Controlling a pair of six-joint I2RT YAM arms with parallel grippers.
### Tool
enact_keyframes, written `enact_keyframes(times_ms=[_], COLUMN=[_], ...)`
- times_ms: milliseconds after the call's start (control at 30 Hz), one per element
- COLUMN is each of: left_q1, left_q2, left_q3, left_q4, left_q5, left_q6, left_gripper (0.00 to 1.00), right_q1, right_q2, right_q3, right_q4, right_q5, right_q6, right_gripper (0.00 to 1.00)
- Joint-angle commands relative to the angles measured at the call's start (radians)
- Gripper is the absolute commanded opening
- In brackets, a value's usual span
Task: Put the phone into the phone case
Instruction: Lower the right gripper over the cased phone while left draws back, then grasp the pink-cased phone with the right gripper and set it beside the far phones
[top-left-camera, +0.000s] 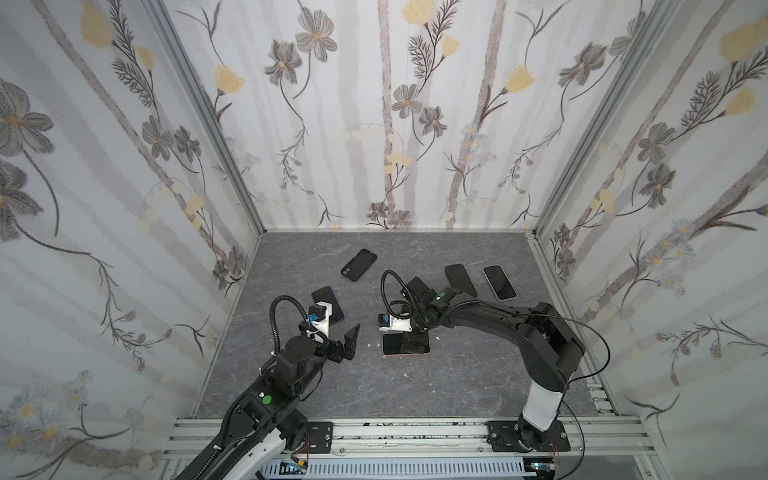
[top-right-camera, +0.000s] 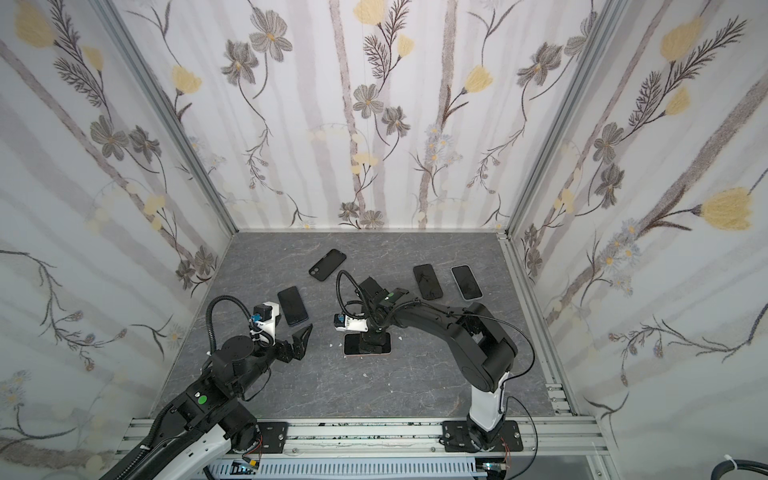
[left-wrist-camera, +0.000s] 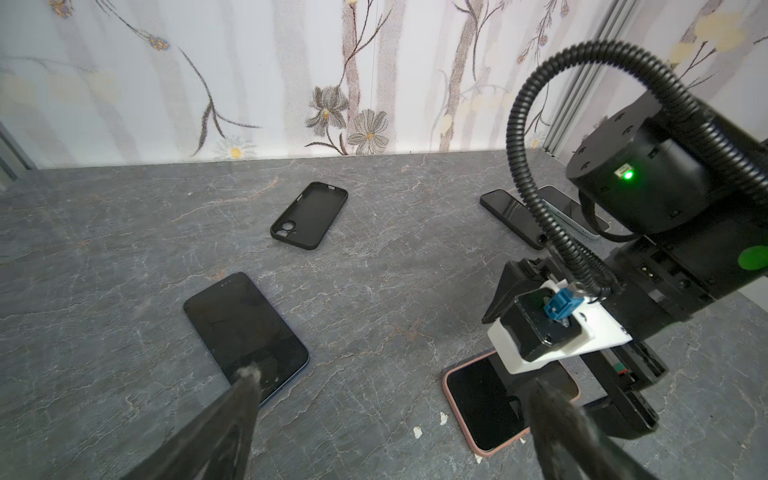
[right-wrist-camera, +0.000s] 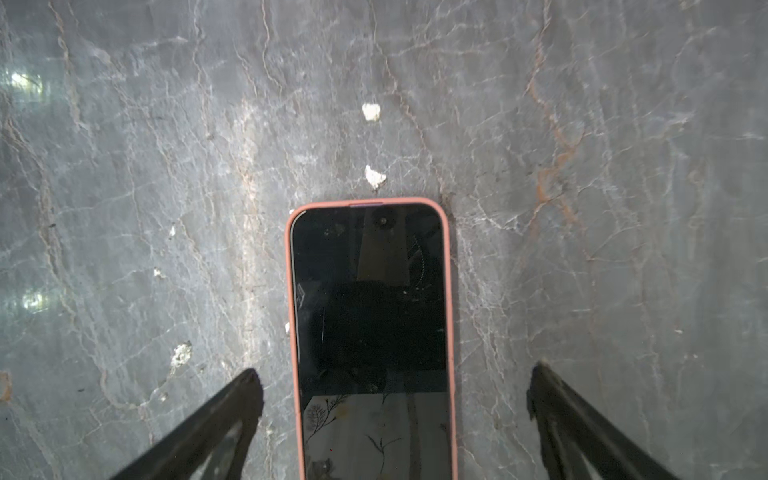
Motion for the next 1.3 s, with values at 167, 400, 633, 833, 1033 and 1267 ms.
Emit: enact_keyframes(times_ms=[167,400,633,833,1033,1267], left_q1=[0.001,0.002,0.002,0.003,0.007,0.014], left_q2=[0.006,0.006,-0.001,-0.001,0.018,0.145], left_q3=[-0.007,-0.007,-0.008,-0.008,0.008,0.054], left_q4=[0.032,0.032,0.032,0.032,0.023,0.023], left_q5=[-0.029,-0.032,-0.042,-0.057,-0.129,-0.209], left_q6=[0.011,0.012,0.011,0.009,-0.024,-0.08], left_gripper=[1.0,1.0,1.0,1.0,1.0,0.99], right_q1=[0.001,0.001,-0.018,-0.118,-0.234,-0.347], right_q2=[0.052,0.119,0.163,0.236,0.34,0.473], right_q3=[0.003,0.024,0.062,0.181,0.342,0.561], right_q4=[-0.054,-0.069,-0.067,-0.085,-0.122,-0.166], right_q5=[-0.012,0.042,0.144,0.209,0.276,0.348], right_q6=[0.016,0.055,0.083,0.228,0.413,0.667], right_gripper=[1.0,0.96,0.76,0.61,0.6,0.61])
